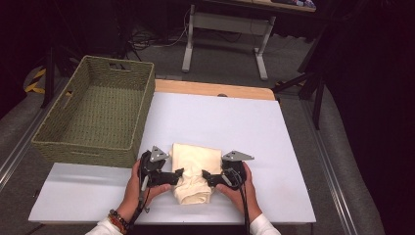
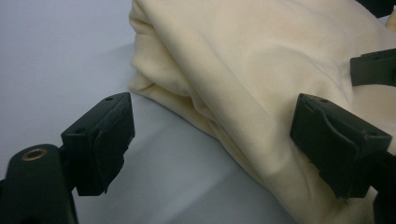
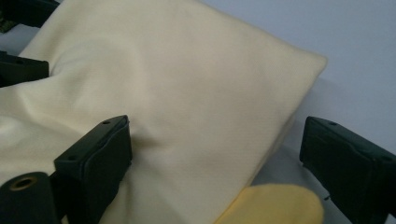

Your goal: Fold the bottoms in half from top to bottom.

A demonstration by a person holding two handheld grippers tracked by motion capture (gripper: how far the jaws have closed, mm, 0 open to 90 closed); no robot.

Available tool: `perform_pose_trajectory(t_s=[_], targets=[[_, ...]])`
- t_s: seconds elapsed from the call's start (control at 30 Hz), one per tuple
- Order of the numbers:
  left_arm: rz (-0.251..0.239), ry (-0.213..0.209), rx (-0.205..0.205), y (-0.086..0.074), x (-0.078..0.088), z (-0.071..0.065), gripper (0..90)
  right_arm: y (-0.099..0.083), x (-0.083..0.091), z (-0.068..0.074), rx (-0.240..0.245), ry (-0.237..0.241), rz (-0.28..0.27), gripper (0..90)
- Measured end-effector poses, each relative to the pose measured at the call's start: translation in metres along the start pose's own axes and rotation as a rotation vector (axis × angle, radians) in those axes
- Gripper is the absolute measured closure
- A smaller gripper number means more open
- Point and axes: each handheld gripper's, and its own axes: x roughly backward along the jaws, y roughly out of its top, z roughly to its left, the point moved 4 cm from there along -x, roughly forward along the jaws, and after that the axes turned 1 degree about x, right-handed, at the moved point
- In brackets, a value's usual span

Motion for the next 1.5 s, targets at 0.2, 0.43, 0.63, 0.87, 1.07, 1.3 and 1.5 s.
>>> perform_pose_trajectory(t_s=[0.2, 0.43, 0.63, 0.87, 1.07, 1.3, 1.5], targets=[[0.063, -0.085, 0.040, 0.003, -0.005, 0.003, 13.4, 0.003, -0.008, 0.006, 0.020, 0.044, 0.052, 6.4], [0.114, -0.210, -0.014, 0.007, -0.008, -0.006, 21.5, 0.004, -0.004, 0.015, 0.047, 0.141, 0.073, 26.4], [0.111, -0.255, -0.046, 0.005, -0.008, -0.009, 35.8, 0.003, -0.001, 0.018, 0.054, 0.195, 0.098, 44.7], [0.083, -0.279, -0.028, 0.003, -0.007, -0.014, 56.9, 0.001, 0.000, 0.018, 0.023, 0.273, 0.084, 61.2], [0.050, -0.252, -0.075, 0.004, -0.004, -0.016, 64.8, 0.000, 0.002, 0.020, 0.048, 0.254, 0.052, 63.8], [0.021, -0.252, -0.062, 0.002, -0.001, -0.016, 68.2, 0.000, 0.005, 0.022, 0.090, 0.223, 0.016, 64.7], [0.001, -0.237, -0.091, 0.002, 0.001, -0.017, 69.1, -0.001, 0.008, 0.024, 0.134, 0.195, -0.019, 65.3]])
